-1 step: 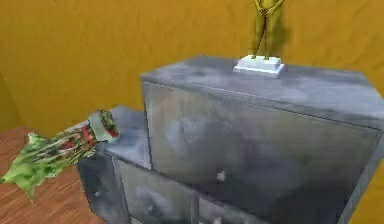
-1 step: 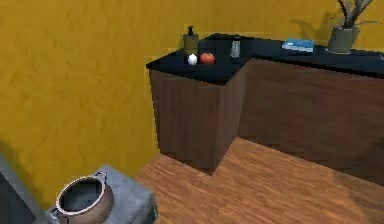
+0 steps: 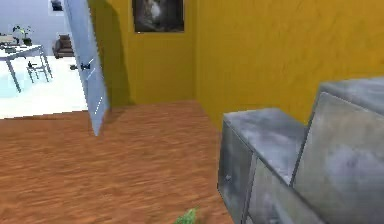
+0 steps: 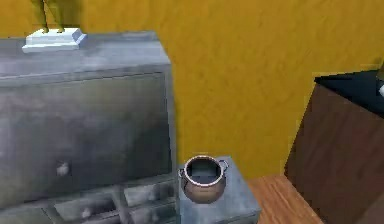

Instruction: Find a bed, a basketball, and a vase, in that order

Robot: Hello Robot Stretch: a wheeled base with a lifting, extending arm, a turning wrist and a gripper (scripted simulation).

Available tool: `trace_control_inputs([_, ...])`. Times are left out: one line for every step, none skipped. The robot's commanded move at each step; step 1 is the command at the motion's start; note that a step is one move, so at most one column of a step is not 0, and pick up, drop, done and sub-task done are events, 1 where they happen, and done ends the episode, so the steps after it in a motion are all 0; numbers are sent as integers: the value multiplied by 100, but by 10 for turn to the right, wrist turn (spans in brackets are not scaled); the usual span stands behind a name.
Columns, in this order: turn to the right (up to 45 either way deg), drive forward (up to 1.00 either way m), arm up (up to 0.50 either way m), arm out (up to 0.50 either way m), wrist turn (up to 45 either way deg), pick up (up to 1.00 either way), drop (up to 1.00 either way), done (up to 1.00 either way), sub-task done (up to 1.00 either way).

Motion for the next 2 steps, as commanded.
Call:
trace_control_inputs([-390,0,0,0,0,0,0,0,0])
trace_control_inputs([0,100,0,0,0,0,0,0,0])
